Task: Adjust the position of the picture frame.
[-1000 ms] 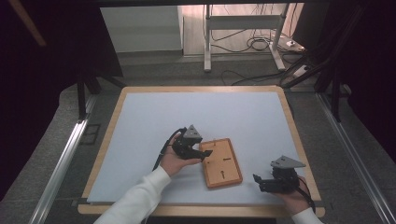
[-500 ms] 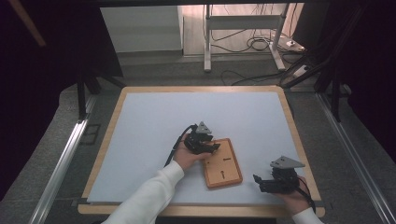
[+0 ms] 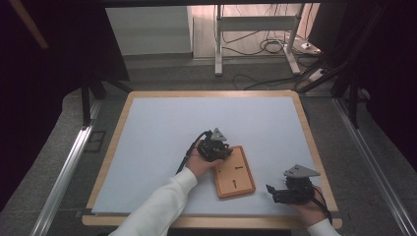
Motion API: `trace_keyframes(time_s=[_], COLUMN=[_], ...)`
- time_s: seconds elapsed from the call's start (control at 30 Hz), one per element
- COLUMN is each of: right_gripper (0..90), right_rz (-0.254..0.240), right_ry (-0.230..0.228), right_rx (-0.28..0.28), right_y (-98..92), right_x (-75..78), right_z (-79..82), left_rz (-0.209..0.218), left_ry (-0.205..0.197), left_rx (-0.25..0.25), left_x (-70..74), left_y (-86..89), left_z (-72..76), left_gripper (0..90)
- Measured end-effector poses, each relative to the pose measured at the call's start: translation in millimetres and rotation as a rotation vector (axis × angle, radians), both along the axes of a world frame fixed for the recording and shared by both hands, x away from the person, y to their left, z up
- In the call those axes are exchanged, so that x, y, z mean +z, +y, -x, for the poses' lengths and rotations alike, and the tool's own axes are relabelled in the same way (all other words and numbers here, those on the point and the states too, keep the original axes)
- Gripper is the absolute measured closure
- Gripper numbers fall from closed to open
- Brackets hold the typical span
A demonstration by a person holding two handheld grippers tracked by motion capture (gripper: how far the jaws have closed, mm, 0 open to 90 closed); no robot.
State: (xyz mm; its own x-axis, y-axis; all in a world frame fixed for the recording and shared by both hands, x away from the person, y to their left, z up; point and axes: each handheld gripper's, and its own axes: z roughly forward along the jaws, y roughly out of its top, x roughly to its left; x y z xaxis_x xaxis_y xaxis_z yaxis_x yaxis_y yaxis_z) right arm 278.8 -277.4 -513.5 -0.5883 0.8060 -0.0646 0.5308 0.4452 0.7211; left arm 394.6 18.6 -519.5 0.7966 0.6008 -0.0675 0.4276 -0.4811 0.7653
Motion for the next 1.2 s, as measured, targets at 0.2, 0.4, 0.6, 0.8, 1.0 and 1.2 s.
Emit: trace_keyframes(time_s=[0.2, 0.4, 0.6, 0.8, 1.0, 1.2], right_gripper=[11.4, 11.4, 11.4, 11.4, 11.4, 11.4], right_rz=[0.000, -0.007, -0.008, -0.013, -0.013, -0.010], right_ry=[0.002, -0.011, -0.013, -0.016, -0.015, -0.010], right_rx=[-0.002, 0.005, 0.012, 0.008, 0.006, 0.007], right_y=[-0.5, -1.2, -0.5, -0.4, -0.4, 0.0], right_x=[0.1, 1.0, 1.2, 1.9, 2.0, 1.3], right_z=[-0.1, 0.2, 0.6, 1.1, 1.1, 1.0], left_rz=[0.014, 0.032, 0.039, 0.042, 0.054, 0.054], left_ry=[0.014, 0.038, 0.051, 0.050, 0.058, 0.079], left_rx=[-0.011, -0.010, -0.019, -0.029, -0.029, -0.012], left_x=[-0.7, 1.4, 5.7, 11.5, 16.7, 15.0], left_y=[2.7, 5.3, 12.6, 22.7, 39.6, 61.2], left_z=[-2.8, -3.3, -3.4, 0.7, 4.4, 13.2], left_gripper=[83.6, 83.8, 83.6, 83.5, 83.6, 83.6])
